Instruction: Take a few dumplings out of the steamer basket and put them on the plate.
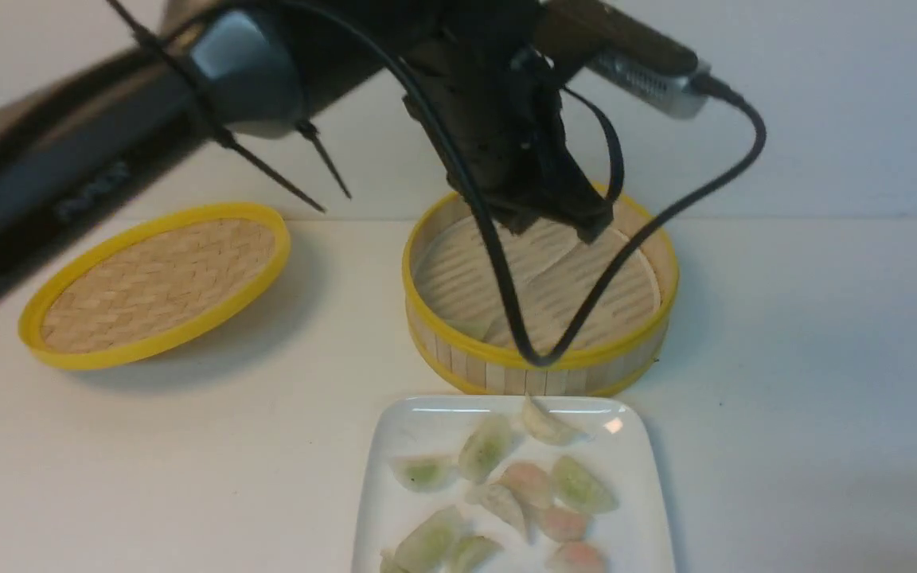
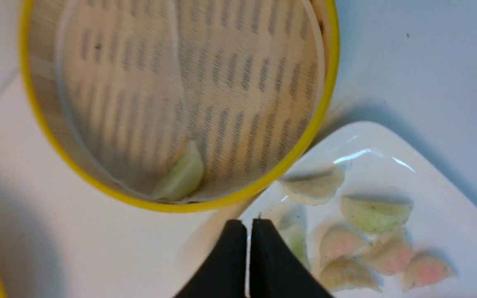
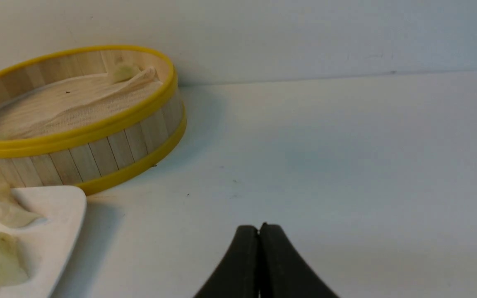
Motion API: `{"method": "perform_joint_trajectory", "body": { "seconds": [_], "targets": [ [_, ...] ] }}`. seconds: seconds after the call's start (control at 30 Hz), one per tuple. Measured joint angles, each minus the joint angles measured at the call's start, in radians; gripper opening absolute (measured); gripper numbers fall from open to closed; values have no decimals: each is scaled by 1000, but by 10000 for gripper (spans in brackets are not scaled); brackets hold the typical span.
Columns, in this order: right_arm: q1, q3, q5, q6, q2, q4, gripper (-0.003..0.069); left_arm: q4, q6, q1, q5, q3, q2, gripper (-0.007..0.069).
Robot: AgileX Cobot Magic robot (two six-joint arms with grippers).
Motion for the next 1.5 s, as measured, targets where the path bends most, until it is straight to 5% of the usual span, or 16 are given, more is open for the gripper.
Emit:
{"method": "perform_joint_trajectory", "body": {
  "seconds": [0.4, 0.87, 1.5],
  "targets": [
    [0, 0, 0, 0, 0, 0, -15, 169, -193, 0, 2, 362, -574, -6],
    [0, 0, 0, 0, 0, 0, -15, 179, -347, 0, -537, 1141, -1257, -6],
    [0, 0, 0, 0, 0, -1, -15, 193, -348, 0, -555, 1288, -1456, -6]
  ]
}}
